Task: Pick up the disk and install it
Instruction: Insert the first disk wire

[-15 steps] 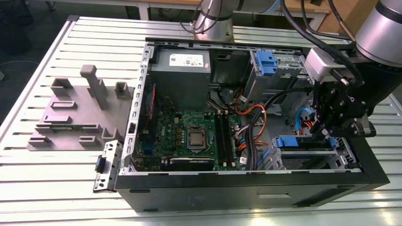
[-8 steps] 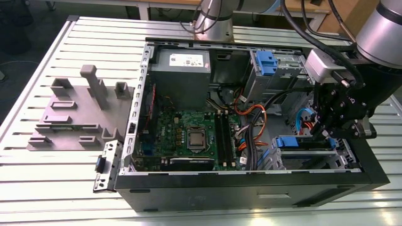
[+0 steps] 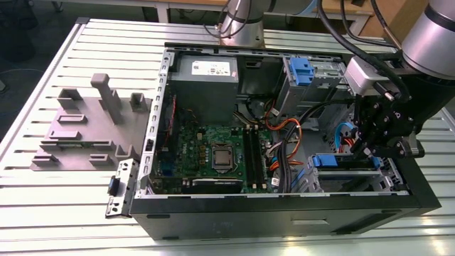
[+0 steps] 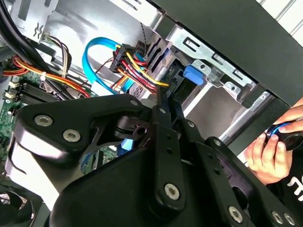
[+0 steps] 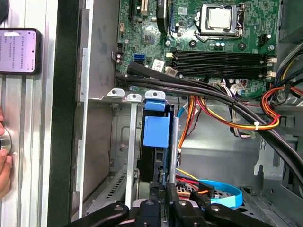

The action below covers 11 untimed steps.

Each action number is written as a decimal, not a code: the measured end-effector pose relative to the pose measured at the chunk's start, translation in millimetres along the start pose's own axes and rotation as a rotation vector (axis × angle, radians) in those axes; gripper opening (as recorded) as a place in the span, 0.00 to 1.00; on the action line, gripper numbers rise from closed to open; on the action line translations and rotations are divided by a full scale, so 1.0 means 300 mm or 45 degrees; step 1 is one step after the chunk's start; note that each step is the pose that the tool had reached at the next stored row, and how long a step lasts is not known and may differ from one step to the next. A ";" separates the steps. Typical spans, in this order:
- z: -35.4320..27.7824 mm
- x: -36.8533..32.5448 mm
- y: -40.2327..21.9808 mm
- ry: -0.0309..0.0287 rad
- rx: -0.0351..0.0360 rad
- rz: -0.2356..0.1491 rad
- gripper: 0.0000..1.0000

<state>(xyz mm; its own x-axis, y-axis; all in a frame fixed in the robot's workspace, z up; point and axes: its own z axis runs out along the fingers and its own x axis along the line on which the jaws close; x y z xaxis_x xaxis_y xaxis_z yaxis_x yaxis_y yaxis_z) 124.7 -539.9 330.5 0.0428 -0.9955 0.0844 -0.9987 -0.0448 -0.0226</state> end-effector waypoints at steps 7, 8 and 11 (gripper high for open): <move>0.005 0.002 0.001 -0.0044 0.0002 0.000 0.17; 0.007 0.003 0.001 -0.0053 0.0002 0.000 0.17; 0.010 0.003 0.001 -0.0066 0.0002 0.000 0.17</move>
<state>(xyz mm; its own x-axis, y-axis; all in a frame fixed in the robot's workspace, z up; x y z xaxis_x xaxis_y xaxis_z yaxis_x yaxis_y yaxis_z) 124.6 -541.1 327.7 0.0427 -0.9959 0.0793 -0.9987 -0.0447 -0.0228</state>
